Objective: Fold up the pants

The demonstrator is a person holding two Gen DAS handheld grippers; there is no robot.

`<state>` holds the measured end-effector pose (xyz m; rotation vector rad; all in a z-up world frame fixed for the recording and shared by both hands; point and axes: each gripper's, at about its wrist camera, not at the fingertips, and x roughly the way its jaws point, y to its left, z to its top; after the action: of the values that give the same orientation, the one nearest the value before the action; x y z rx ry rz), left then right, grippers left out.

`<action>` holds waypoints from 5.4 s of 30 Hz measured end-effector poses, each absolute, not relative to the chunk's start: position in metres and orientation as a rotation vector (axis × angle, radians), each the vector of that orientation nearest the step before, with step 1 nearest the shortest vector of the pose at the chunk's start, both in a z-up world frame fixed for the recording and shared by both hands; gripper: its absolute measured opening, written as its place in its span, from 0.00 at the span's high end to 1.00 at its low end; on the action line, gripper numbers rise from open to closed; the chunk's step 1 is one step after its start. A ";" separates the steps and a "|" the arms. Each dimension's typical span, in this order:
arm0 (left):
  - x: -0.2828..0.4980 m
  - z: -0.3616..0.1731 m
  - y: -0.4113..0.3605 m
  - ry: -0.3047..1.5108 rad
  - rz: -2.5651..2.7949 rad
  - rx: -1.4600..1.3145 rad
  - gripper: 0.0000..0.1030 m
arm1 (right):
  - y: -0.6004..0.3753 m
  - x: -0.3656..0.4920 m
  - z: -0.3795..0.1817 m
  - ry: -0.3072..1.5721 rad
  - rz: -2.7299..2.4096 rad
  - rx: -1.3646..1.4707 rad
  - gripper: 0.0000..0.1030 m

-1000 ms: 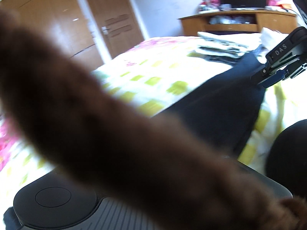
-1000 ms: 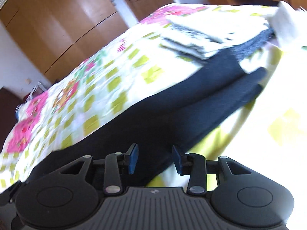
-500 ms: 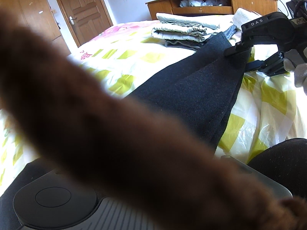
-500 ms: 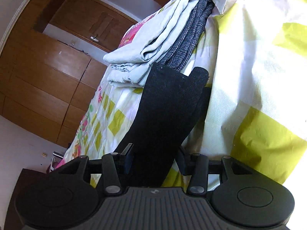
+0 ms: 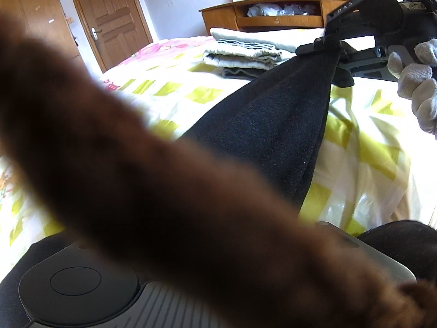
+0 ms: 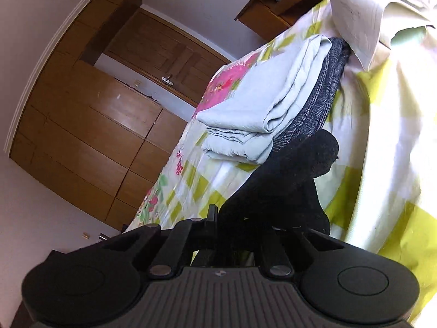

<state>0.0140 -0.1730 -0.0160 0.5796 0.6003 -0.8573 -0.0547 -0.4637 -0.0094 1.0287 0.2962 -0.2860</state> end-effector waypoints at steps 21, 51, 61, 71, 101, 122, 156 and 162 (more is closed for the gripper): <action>0.034 0.008 -0.021 0.590 -0.610 0.444 0.48 | -0.319 0.026 0.086 0.387 -0.130 0.517 0.75; 0.023 -0.014 0.112 0.653 -0.381 0.302 0.44 | -0.061 0.075 -0.001 0.685 0.174 -0.268 0.70; 0.018 -0.005 0.129 0.595 -0.331 0.359 0.44 | -0.047 0.093 0.012 0.674 0.183 -0.212 0.75; 0.023 -0.016 0.160 0.651 -0.286 0.271 0.44 | -0.038 0.104 0.076 0.565 0.174 -0.106 0.75; 0.025 -0.036 0.199 0.645 -0.308 0.109 0.43 | 0.173 0.113 0.048 0.566 0.572 -0.272 0.75; -0.021 -0.014 0.232 0.641 -0.268 0.078 0.41 | 0.138 0.096 0.047 0.696 0.851 -0.056 0.53; 0.066 -0.015 0.117 0.732 -0.241 0.332 0.37 | -0.192 0.112 -0.042 0.888 0.351 0.691 0.65; 0.057 -0.006 0.064 0.751 -0.328 0.421 0.38 | -0.234 0.095 -0.031 0.813 0.364 0.804 0.73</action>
<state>0.0570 0.0638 -0.0062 0.4213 0.7507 -0.3275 0.0947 -0.2344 -0.0305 0.8040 0.8131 0.3637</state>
